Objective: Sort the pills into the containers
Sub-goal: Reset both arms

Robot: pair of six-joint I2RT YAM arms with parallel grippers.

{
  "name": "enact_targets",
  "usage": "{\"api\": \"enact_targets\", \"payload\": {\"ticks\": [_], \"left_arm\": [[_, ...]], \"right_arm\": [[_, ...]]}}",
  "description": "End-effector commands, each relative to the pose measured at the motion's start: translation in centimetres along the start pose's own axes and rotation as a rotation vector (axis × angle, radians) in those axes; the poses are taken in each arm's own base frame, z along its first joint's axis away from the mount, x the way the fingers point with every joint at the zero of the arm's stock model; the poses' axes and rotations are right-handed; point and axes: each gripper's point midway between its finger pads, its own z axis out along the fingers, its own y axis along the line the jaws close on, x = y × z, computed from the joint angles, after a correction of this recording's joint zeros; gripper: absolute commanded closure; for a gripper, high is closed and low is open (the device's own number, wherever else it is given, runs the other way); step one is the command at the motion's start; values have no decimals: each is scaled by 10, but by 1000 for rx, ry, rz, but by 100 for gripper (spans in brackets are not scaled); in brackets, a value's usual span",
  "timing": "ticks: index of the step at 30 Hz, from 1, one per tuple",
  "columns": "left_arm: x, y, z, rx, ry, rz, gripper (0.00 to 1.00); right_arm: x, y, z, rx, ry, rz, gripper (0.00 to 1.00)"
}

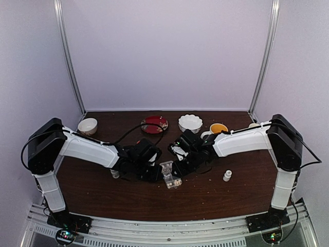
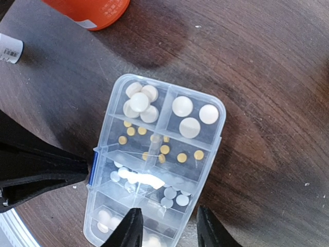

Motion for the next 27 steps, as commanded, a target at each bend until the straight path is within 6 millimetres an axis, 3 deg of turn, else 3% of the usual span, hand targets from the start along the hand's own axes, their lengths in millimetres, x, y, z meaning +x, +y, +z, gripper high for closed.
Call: {"api": "enact_targets", "payload": {"ticks": [1, 12, 23, 27], "left_arm": [[-8, -2, 3, -4, -12, 15, 100], [-5, 5, 16, -39, 11, 7, 100], [-17, -22, 27, 120, -46, -19, 100], [-23, -23, 24, 122, -76, -18, 100]], "right_arm": [[16, -14, 10, 74, 56, -13, 65], [15, -7, 11, 48, 51, -20, 69], [11, 17, 12, -85, 25, 15, 76], [9, 12, 9, -60, 10, 32, 77]]}}
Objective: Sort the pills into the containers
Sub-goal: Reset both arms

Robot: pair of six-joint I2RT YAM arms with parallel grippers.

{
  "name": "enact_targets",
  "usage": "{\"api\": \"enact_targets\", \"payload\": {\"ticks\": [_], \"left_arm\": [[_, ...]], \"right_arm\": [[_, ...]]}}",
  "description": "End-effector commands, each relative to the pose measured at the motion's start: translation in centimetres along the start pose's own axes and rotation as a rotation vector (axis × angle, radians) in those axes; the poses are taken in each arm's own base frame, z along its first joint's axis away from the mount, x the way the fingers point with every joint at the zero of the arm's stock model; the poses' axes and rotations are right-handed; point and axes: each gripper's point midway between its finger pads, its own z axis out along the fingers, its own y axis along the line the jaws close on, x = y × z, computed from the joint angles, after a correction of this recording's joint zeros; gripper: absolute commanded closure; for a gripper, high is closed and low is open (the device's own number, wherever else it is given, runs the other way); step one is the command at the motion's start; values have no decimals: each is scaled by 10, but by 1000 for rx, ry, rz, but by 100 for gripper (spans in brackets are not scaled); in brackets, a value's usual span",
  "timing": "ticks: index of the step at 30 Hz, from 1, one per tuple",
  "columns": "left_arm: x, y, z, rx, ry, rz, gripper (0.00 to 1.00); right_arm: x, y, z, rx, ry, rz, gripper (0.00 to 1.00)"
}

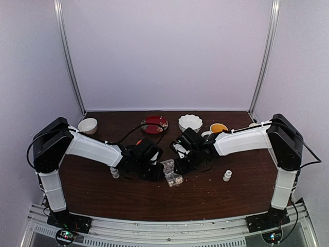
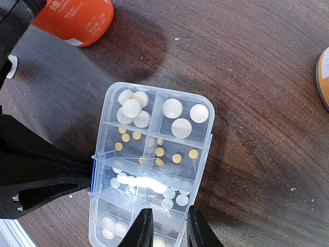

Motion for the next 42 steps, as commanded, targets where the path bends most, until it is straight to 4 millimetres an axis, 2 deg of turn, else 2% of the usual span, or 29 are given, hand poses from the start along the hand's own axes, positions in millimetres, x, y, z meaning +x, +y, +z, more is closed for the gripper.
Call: {"api": "enact_targets", "payload": {"ticks": [1, 4, 9, 12, 15, 16, 18, 20, 21, 22, 23, 24, 25, 27, 33, 36, 38, 42], "left_arm": [[-17, -21, 8, 93, -87, 20, 100], [-28, -17, -14, 32, -126, 59, 100], [-45, -8, -66, -83, -206, 131, 100], [-51, 0, -100, -154, -259, 162, 100], [-57, 21, -140, -257, -334, 172, 100], [-60, 29, -156, -300, -372, 164, 96], [-66, 44, -189, -358, -457, 153, 79], [-68, 61, -217, -399, -523, 133, 54], [-69, 69, -228, -414, -546, 121, 43], [-71, 75, -241, -423, -578, 106, 25], [-72, 85, -251, -448, -600, 89, 11], [-73, 94, -260, -478, -622, 69, 3], [-73, 103, -270, -514, -649, 52, 3], [-77, 112, -288, -577, -710, 66, 2], [-78, 101, -316, -541, -886, 288, 3], [-77, 107, -334, -551, -1026, 329, 3], [-73, 125, -330, -533, -1063, 312, 3], [-76, 166, -341, -509, -1134, 176, 2]], "right_arm": [[12, 13, 5, -50, 12, 9, 77], [3, 12, -17, -35, -57, 7, 77], [-20, 3, -73, 44, -207, -13, 72], [-30, -10, -109, 114, -316, -9, 66], [-36, -30, -151, 199, -466, 18, 64], [-36, -37, -165, 221, -518, 28, 63], [-36, -49, -195, 258, -625, 44, 60], [-32, -63, -224, 304, -727, 64, 52], [-29, -70, -237, 333, -774, 76, 43], [-28, -76, -256, 354, -843, 92, 31], [-22, -85, -264, 392, -882, 100, 19], [-18, -93, -273, 433, -921, 104, 7], [-14, -102, -283, 481, -964, 112, 1], [-9, -111, -300, 564, -1031, 74, 0], [7, -122, -346, 692, -1220, -35, 0], [14, -134, -368, 737, -1311, 5, 0], [16, -150, -376, 775, -1324, 56, 0], [16, -189, -370, 839, -1268, 113, 0]]}}
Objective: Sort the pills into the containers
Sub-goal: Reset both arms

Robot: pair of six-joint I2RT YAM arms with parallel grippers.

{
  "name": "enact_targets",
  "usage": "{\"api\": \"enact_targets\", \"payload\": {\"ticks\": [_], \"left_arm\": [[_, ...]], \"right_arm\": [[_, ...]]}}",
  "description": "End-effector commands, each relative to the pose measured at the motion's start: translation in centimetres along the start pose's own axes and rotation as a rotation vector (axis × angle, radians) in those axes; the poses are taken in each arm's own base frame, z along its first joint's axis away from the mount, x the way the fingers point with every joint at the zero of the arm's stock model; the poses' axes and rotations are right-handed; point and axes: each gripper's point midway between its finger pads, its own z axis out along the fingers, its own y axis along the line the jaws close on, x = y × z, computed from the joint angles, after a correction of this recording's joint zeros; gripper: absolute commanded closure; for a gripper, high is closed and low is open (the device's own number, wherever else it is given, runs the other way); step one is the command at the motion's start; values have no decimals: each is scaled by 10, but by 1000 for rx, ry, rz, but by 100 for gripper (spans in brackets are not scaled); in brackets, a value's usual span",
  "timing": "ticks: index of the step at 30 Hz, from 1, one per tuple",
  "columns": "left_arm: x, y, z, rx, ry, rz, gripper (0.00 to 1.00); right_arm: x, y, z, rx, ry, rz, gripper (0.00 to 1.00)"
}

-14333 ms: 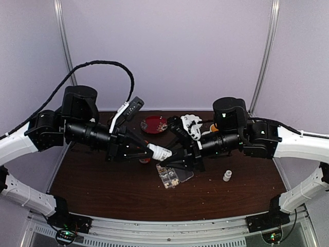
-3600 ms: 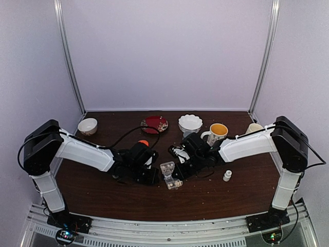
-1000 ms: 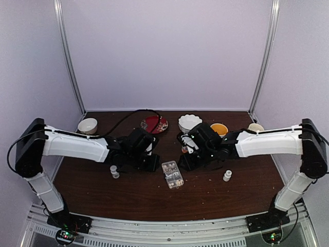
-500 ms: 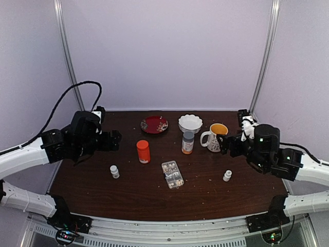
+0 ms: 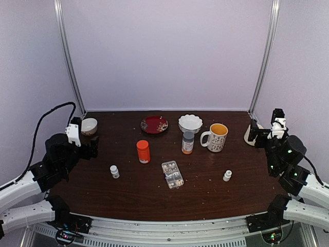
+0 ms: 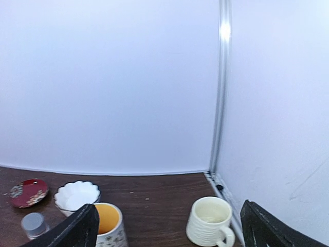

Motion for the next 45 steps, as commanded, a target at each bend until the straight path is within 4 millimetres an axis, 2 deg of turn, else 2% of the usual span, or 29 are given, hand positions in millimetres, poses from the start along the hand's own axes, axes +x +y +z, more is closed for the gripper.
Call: {"api": "enact_targets", "payload": {"ticks": [1, 6, 10, 14, 17, 19, 21, 22, 24, 25, 28, 31, 32, 33, 37, 41, 42, 45], "left_arm": [[-27, 28, 8, -17, -163, -109, 2], [-4, 72, 33, -198, -66, -83, 3], [9, 96, 44, -302, -54, -97, 3], [3, 107, 49, -374, -61, -30, 2], [2, 120, 54, -427, -48, 0, 3], [4, 126, 58, -448, -48, 11, 2], [10, 127, 64, -457, -59, 40, 2], [10, 127, 66, -453, -80, 48, 3], [19, 124, 73, -442, -78, 85, 3], [23, 123, 77, -436, -75, 98, 2], [28, 122, 91, -424, -52, 142, 2], [28, 116, 108, -386, -37, 224, 6], [29, 119, 109, -399, -60, 227, 3], [30, 128, 107, -445, -56, 193, 3], [33, 137, 111, -394, -51, 144, 3], [44, 136, 113, -261, -73, 93, 3], [42, 137, 112, -257, -116, 93, 3], [44, 135, 113, -239, -99, 99, 4]], "right_arm": [[9, -30, 20, 89, 10, 6, 0], [51, -52, 31, 124, 8, -7, 0], [79, -51, 41, 110, 57, -66, 0], [102, -58, 53, 124, 57, -14, 0], [105, -66, 63, 145, 44, -7, 0], [109, -69, 72, 120, 43, 8, 0], [121, -75, 79, 121, 55, 52, 1], [121, -78, 82, 126, 28, 60, 1], [132, -81, 81, 136, 91, 64, 2], [130, -78, 87, 123, 101, 56, 4], [129, -68, 93, 63, 105, 30, 0], [129, -70, 93, 79, 99, 37, 0], [128, -73, 94, 94, 98, 41, 0], [134, -75, 96, 107, 136, 36, 0], [133, -68, 99, 73, 135, 21, 0], [132, -67, 99, 66, 132, 20, 0], [132, -67, 99, 66, 132, 21, 0], [132, -67, 99, 65, 132, 21, 0]]}}
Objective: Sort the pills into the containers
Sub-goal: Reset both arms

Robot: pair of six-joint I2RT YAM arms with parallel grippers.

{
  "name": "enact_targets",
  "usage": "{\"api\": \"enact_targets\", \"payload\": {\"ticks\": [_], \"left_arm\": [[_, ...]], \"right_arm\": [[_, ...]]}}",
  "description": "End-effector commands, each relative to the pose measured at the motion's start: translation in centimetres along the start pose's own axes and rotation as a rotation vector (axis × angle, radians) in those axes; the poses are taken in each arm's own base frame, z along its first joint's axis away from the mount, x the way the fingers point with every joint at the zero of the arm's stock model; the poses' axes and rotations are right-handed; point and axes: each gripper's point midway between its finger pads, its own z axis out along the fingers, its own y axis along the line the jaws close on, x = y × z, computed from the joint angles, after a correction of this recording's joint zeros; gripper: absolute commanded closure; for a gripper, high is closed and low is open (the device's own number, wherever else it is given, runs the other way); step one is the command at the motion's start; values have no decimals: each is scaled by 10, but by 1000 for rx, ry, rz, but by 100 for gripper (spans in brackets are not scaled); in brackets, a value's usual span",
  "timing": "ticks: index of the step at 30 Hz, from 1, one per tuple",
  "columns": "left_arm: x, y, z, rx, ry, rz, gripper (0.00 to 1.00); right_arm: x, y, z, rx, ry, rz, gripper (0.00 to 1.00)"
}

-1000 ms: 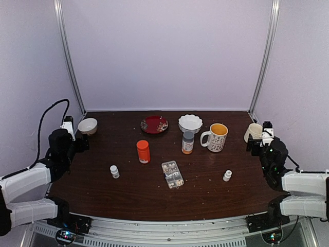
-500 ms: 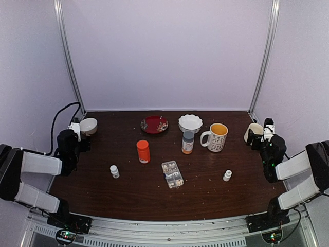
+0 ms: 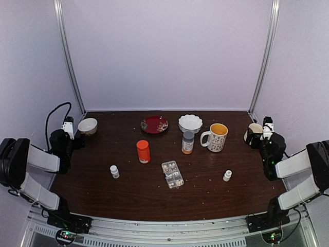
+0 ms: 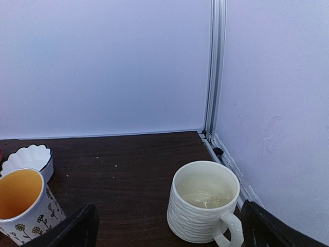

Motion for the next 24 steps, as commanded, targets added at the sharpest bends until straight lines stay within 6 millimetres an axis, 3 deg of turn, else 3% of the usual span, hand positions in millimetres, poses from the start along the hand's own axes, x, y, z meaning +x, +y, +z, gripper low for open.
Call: {"api": "enact_targets", "payload": {"ticks": [1, 24], "left_arm": [[-17, -12, -3, 89, -94, -34, 4], [-19, -11, -3, 88, -103, -39, 2]], "right_arm": [[-8, 2, 4, -12, -18, 3, 0], [-7, 3, 4, -14, -16, 3, 0]]}}
